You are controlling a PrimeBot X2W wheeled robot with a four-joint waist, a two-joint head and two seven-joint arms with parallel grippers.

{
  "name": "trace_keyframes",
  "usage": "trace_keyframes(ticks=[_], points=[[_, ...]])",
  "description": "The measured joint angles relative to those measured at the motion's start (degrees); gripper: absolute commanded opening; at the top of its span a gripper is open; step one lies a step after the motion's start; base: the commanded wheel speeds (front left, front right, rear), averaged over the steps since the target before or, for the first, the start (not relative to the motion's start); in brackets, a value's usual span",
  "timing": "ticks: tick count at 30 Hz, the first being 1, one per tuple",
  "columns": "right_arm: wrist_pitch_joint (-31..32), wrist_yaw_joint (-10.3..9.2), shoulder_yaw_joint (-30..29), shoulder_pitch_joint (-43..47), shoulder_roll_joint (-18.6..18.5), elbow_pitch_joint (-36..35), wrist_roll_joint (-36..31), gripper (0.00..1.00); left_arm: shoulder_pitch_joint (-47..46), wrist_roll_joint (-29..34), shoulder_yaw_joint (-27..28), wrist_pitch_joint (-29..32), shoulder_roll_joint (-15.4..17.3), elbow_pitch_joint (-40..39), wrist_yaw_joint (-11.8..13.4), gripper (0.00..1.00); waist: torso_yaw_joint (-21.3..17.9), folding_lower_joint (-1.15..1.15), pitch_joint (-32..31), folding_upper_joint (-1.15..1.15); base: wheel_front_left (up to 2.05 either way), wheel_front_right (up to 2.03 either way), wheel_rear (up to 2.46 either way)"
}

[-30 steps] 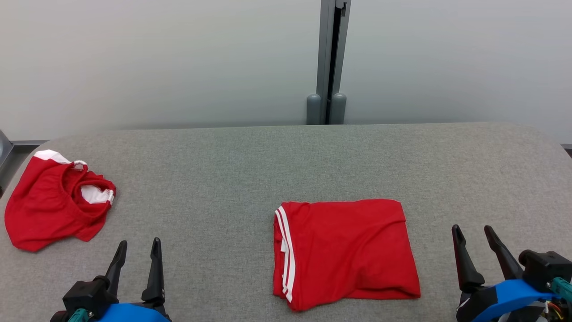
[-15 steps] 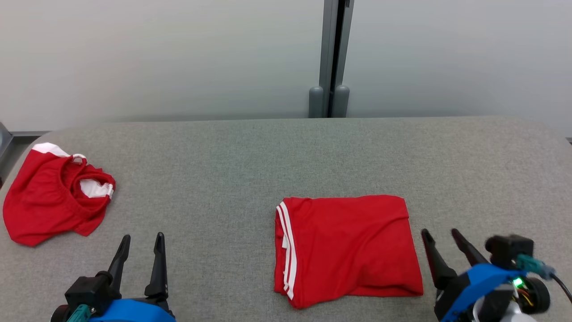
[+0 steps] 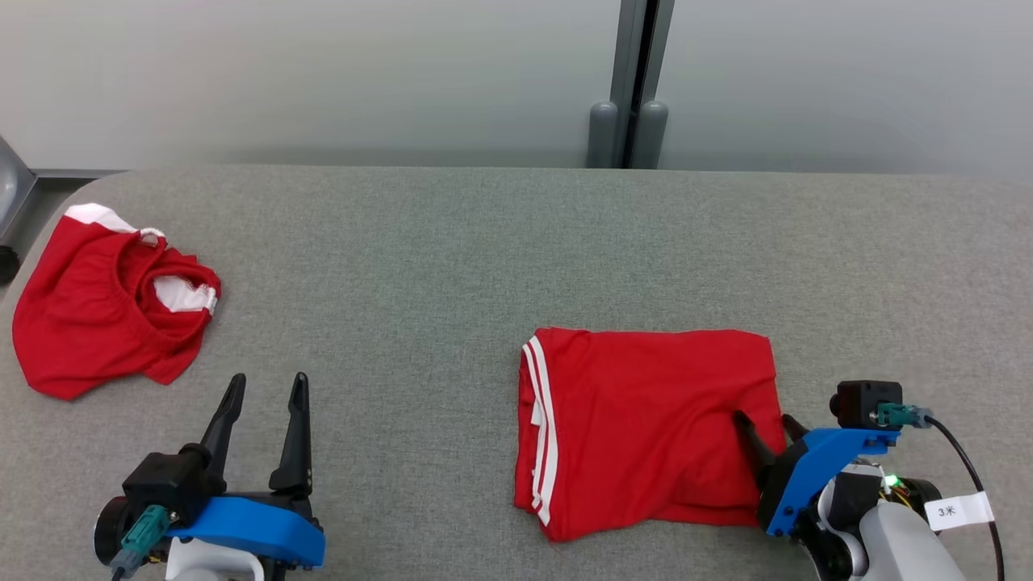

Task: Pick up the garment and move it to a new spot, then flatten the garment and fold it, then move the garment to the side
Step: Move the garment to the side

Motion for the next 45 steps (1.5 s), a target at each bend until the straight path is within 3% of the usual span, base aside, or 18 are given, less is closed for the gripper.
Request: trace_keyframes(ticks=[11,12,14,19,25,36,45], points=[[-3.6,0.01,2.0,-7.5,-0.3,15.2,0.0,1.0,-0.9,0.0,-0.3,-0.5,0.1,0.6,0.0,1.0,0.7,0.0,1.9,-0.01,0.0,0.0,0.0],[-3.4,0.01,2.4,-7.8,-0.5,16.0,0.2,0.62,-1.0,0.0,-0.4,-0.5,0.0,0.7,0.0,1.0,0.8,-0.01,1.9,-0.01,0.0,0.0,0.0],[-3.2,-0.03,3.6,-8.6,-0.7,17.4,0.1,0.0,-1.1,0.0,-0.6,-0.5,0.0,0.8,0.0,1.0,0.8,-0.01,1.8,-0.01,0.0,0.0,0.0],[-4.4,0.0,4.9,-9.2,-0.4,18.3,-3.1,0.0,-1.1,0.0,-0.6,-0.6,0.0,1.0,0.0,1.0,0.4,-0.01,1.9,-0.01,0.0,0.0,0.0],[-3.5,0.1,6.5,-12.2,-1.5,15.3,-12.1,0.0,-1.1,-0.2,-0.5,-1.0,0.4,0.0,0.0,1.0,-2.0,0.0,3.6,0.0,0.0,0.0,0.0],[-2.0,0.04,16.2,-31.0,-13.6,7.0,-14.0,0.0,-6.9,1.6,-1.0,-1.1,2.2,-4.8,-0.1,1.0,-8.8,0.01,13.2,0.01,0.0,0.0,0.0],[-3.1,0.03,15.6,-40.7,-23.6,6.0,-13.9,0.0,-14.0,4.0,-2.2,-0.9,4.0,-9.0,-0.5,1.0,-12.5,0.02,23.4,0.01,0.0,0.0,0.0]])
